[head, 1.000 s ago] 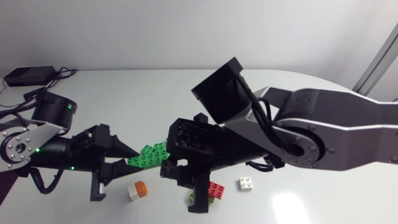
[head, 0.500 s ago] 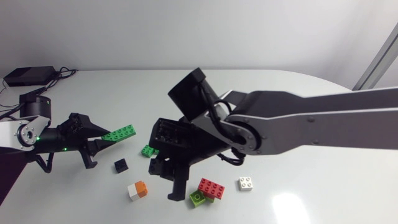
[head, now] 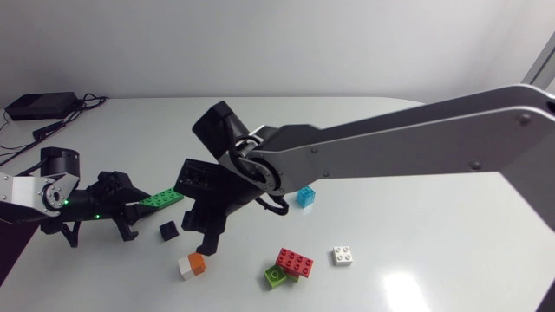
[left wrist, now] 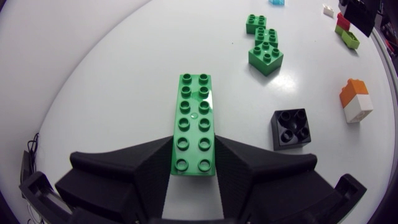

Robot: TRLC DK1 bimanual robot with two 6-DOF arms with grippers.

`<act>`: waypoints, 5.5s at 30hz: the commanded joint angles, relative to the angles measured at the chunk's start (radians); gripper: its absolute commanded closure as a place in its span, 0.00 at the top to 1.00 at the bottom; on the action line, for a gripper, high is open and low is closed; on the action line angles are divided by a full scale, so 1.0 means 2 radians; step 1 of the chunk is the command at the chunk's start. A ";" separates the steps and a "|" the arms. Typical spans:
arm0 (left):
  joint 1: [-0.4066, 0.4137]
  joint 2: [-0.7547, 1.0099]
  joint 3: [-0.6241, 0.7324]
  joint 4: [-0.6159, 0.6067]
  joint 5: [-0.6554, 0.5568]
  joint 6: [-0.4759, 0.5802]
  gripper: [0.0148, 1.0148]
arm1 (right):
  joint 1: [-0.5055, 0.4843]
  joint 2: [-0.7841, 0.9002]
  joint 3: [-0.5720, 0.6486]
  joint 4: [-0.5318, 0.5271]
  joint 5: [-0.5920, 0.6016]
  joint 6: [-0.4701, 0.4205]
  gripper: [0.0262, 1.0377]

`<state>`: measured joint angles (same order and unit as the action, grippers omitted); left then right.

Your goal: Separate the duplo bricks

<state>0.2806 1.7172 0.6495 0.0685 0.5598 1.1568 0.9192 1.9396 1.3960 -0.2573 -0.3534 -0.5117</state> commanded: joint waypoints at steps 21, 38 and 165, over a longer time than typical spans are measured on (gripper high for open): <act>0.007 -0.006 0.017 -0.022 -0.014 0.014 0.96 | 0.017 0.128 0.143 -0.102 0.025 0.011 0.19; 0.034 -0.082 0.017 -0.087 0.015 0.016 0.96 | 0.040 0.208 0.266 -0.202 0.063 0.017 0.20; 0.055 -0.362 -0.072 -0.363 0.067 0.126 0.96 | 0.081 0.164 0.176 -0.190 0.108 -0.095 0.87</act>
<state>0.3763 1.0004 0.4892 -0.6365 0.6777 1.3693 1.0695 2.2311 1.7218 -0.6468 -0.1490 -0.7292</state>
